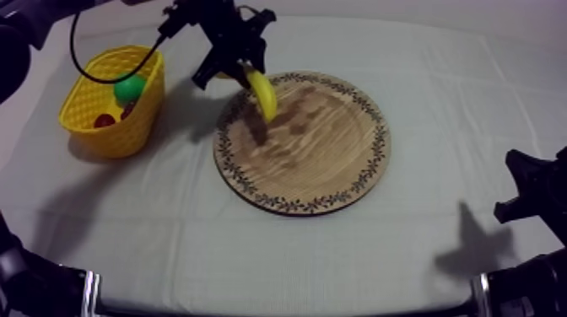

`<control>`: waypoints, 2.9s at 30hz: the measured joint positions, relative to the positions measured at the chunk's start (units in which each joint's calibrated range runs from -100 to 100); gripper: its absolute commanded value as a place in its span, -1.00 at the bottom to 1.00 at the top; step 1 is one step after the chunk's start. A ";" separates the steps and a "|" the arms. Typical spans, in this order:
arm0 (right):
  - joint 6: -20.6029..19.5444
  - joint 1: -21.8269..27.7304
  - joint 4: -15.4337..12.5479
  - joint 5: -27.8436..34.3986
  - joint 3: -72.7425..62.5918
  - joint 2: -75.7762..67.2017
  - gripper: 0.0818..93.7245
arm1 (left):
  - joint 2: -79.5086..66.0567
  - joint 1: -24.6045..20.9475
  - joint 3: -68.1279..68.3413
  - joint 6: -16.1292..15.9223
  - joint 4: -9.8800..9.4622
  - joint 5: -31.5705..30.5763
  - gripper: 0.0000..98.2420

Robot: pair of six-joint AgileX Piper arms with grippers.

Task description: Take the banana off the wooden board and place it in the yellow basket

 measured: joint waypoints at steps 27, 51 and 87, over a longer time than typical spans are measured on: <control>0.00 0.00 0.00 0.00 0.00 0.00 -1.00 | -20.72 -4.77 16.16 -9.76 -0.56 2.84 -0.56; 0.00 0.00 0.00 0.00 0.00 0.00 -1.00 | -27.80 -18.83 21.13 -28.35 -5.49 13.92 -0.49; -0.03 0.00 -0.01 0.00 0.00 0.00 -1.00 | -10.20 -20.30 21.40 -38.49 -9.49 6.91 -0.46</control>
